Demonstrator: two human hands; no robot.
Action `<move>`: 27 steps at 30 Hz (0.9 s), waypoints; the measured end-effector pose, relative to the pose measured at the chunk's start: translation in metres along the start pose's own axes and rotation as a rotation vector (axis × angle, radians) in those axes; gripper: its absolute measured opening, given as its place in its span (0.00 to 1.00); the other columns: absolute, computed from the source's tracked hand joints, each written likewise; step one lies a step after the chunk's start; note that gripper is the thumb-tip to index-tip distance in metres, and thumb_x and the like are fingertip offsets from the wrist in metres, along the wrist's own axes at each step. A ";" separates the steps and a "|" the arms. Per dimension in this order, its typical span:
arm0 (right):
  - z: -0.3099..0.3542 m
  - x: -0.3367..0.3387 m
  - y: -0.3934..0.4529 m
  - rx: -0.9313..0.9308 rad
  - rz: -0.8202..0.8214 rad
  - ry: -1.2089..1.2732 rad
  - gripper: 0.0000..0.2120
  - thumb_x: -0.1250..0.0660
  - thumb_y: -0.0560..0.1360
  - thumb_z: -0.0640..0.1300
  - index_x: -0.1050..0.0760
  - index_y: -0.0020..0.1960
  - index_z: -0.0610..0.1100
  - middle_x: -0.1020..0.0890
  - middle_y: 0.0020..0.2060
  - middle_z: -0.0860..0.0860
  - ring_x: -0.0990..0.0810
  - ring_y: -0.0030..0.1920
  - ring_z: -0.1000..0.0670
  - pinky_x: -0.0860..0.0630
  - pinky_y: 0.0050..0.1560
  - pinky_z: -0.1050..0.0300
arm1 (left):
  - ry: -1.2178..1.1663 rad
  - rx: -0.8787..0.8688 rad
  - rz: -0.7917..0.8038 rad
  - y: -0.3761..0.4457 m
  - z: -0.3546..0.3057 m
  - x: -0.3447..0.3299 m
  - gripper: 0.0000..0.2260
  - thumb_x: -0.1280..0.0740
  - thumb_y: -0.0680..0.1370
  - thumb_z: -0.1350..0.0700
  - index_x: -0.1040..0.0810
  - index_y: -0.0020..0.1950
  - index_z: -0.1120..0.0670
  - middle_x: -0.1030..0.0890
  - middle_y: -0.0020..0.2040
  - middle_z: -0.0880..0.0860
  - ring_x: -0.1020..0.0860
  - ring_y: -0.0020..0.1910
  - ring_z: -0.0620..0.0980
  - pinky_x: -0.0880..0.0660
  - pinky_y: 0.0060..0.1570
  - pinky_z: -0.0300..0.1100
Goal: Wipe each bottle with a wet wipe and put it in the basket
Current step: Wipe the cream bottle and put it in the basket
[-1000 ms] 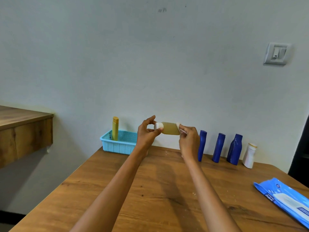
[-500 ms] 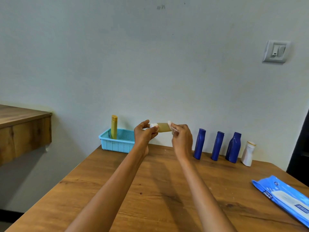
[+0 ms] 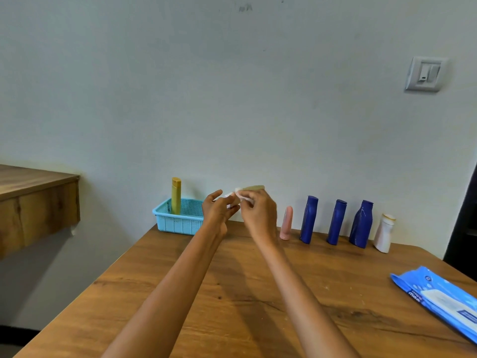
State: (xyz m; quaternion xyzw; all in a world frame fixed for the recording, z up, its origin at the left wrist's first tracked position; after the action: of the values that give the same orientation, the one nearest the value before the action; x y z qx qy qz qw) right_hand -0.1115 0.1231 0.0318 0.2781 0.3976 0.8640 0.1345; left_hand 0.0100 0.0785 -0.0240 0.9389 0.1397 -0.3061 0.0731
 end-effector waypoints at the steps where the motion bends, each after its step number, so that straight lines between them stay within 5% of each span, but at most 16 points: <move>1: -0.003 0.008 0.002 -0.006 -0.058 0.020 0.12 0.36 0.76 0.36 0.21 0.58 0.42 0.20 0.53 0.47 0.21 0.53 0.51 0.27 0.49 0.69 | -0.008 0.007 -0.008 0.000 0.000 0.001 0.21 0.33 0.74 0.69 0.31 0.65 0.62 0.26 0.59 0.64 0.21 0.48 0.58 0.21 0.44 0.44; 6: -0.032 0.036 0.010 -0.100 -0.182 0.006 0.17 0.39 0.78 0.35 0.27 0.65 0.41 0.24 0.61 0.46 0.25 0.61 0.49 0.26 0.59 0.60 | -0.026 0.150 0.054 -0.004 0.014 -0.010 0.06 0.32 0.75 0.66 0.27 0.47 0.67 0.26 0.50 0.62 0.22 0.42 0.57 0.21 0.48 0.49; 9: -0.031 0.030 0.008 -0.073 -0.118 -0.089 0.19 0.40 0.79 0.36 0.30 0.69 0.42 0.25 0.65 0.47 0.28 0.65 0.49 0.29 0.62 0.57 | 0.003 0.250 0.060 -0.007 0.027 -0.010 0.07 0.31 0.74 0.63 0.28 0.44 0.64 0.26 0.45 0.62 0.23 0.38 0.57 0.19 0.32 0.46; 13: -0.013 0.017 0.002 0.018 -0.045 -0.157 0.16 0.39 0.78 0.37 0.27 0.66 0.43 0.24 0.64 0.50 0.28 0.65 0.51 0.34 0.67 0.61 | -0.032 0.277 0.036 -0.008 0.030 -0.007 0.07 0.30 0.74 0.62 0.27 0.43 0.63 0.25 0.41 0.59 0.25 0.37 0.53 0.22 0.24 0.42; 17: -0.003 -0.005 -0.007 0.080 0.019 -0.158 0.13 0.38 0.77 0.39 0.23 0.61 0.42 0.21 0.59 0.48 0.25 0.60 0.51 0.27 0.61 0.59 | -0.090 0.299 0.021 -0.006 0.029 -0.004 0.04 0.31 0.74 0.63 0.25 0.42 0.61 0.21 0.35 0.56 0.22 0.33 0.48 0.21 0.29 0.40; 22: -0.005 -0.009 -0.010 0.094 0.021 -0.123 0.11 0.36 0.77 0.40 0.20 0.56 0.42 0.19 0.54 0.47 0.21 0.54 0.49 0.22 0.54 0.53 | -0.074 0.315 0.018 -0.006 0.031 0.001 0.06 0.32 0.76 0.61 0.26 0.42 0.62 0.24 0.40 0.56 0.24 0.38 0.50 0.21 0.27 0.41; 24: -0.005 0.007 -0.006 0.093 -0.065 -0.085 0.15 0.37 0.77 0.36 0.24 0.62 0.42 0.23 0.59 0.47 0.24 0.59 0.50 0.25 0.59 0.61 | -0.094 0.300 0.027 -0.006 0.028 -0.001 0.06 0.33 0.76 0.61 0.27 0.42 0.63 0.25 0.41 0.57 0.25 0.39 0.52 0.19 0.35 0.43; 27: -0.011 0.018 -0.003 0.047 -0.103 -0.127 0.19 0.39 0.78 0.36 0.29 0.68 0.43 0.28 0.64 0.49 0.30 0.65 0.53 0.44 0.57 0.85 | -0.117 0.313 0.047 -0.004 0.029 -0.001 0.07 0.31 0.75 0.62 0.27 0.45 0.63 0.26 0.46 0.59 0.24 0.44 0.55 0.21 0.45 0.51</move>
State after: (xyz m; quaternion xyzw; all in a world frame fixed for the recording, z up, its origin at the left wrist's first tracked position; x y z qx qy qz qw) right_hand -0.1329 0.1265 0.0299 0.3144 0.4223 0.8270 0.1971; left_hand -0.0080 0.0760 -0.0465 0.9224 0.0640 -0.3764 -0.0589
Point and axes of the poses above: each hand's wrist, its own y-axis towards the middle knuckle, its own x-axis out of the back of the hand, z = x × y, the point moved 8 cm from there along y, towards the middle knuckle
